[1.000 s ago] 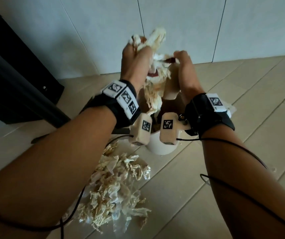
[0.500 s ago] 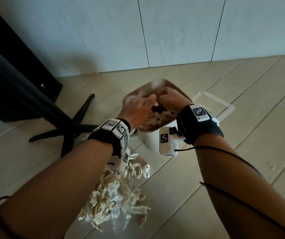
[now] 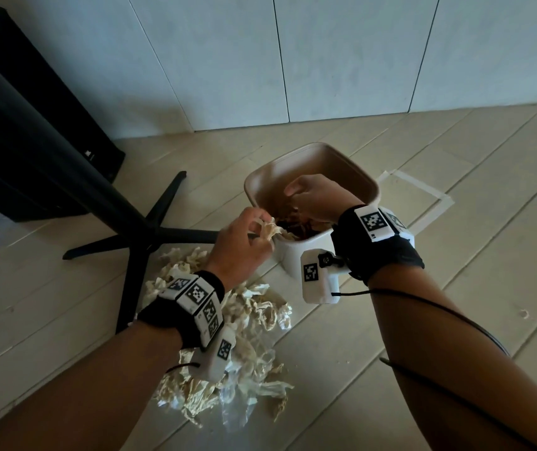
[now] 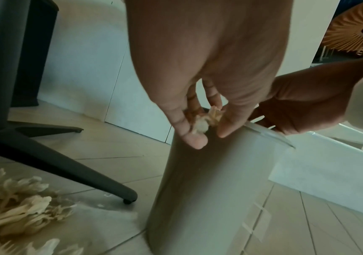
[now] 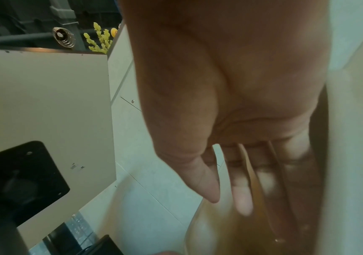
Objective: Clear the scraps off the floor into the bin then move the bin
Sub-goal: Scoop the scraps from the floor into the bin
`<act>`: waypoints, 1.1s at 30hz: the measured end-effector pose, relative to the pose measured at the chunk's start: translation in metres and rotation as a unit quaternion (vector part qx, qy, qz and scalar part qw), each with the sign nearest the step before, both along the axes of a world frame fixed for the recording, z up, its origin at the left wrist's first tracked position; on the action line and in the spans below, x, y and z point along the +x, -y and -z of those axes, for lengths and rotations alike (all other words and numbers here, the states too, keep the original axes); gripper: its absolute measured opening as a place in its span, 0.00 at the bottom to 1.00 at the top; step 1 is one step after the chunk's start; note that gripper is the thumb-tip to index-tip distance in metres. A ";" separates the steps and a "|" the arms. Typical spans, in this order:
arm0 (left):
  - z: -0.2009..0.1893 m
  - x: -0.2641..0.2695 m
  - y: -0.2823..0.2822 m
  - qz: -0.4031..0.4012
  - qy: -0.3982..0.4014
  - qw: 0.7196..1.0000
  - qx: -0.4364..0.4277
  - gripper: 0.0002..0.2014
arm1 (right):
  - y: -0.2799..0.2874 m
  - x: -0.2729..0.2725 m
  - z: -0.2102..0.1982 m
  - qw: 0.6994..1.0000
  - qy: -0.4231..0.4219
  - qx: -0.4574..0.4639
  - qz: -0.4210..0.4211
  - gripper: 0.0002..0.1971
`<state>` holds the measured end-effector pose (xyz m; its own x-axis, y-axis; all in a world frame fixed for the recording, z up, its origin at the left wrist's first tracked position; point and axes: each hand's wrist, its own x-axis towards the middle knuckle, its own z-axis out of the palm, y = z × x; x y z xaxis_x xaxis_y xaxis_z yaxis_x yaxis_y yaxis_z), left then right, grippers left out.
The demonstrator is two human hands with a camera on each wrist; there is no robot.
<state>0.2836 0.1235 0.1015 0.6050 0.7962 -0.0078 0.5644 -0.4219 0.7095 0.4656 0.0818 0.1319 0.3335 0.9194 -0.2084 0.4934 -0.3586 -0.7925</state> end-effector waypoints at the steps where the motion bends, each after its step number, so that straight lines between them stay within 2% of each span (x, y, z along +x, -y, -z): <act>1: -0.003 0.002 -0.001 -0.007 0.006 1.000 0.020 0.13 | 0.001 0.000 0.000 1.000 0.000 0.004 0.004 0.16; 4: -0.017 0.012 -0.010 -0.011 0.014 0.998 0.067 0.06 | 0.004 0.001 0.001 1.000 0.002 0.021 0.016 0.17; 11: -0.050 0.062 -0.026 0.009 0.057 0.977 0.207 0.08 | 0.018 0.005 0.000 0.995 0.032 0.043 0.087 0.15; 13: -0.047 0.076 -0.029 0.027 -0.010 0.977 0.209 0.10 | 0.022 0.006 0.002 0.993 0.037 0.040 0.100 0.16; 14: -0.044 0.081 -0.031 0.047 -0.075 0.977 0.195 0.11 | 0.023 0.006 0.003 0.993 0.037 0.036 0.103 0.16; 16: -0.037 0.085 -0.033 0.103 -0.223 0.954 0.170 0.14 | 0.025 0.006 0.003 0.994 0.035 0.032 0.100 0.16; 17: -0.033 0.083 -0.034 0.123 -0.261 0.943 0.164 0.15 | 0.026 0.006 0.002 0.994 0.036 0.033 0.096 0.16; 18: -0.031 0.080 -0.035 0.128 -0.267 0.942 0.158 0.18 | 0.027 0.006 0.001 0.994 0.037 0.033 0.093 0.16; 22: -0.033 0.048 -0.038 0.116 -0.159 0.973 0.123 0.21 | 0.025 0.000 -0.002 0.994 0.046 0.052 0.089 0.18; 26: -0.040 0.003 -0.039 0.079 -0.048 0.991 0.096 0.19 | 0.018 -0.029 -0.009 0.988 0.067 0.123 0.070 0.16; 30: -0.017 -0.050 -0.044 -0.012 -0.043 0.997 0.065 0.20 | 0.010 -0.081 -0.011 0.977 0.070 0.202 -0.004 0.16; 33: 0.015 -0.089 -0.037 -0.048 -0.079 0.995 0.046 0.18 | -0.001 -0.118 0.007 0.980 0.053 0.173 -0.086 0.16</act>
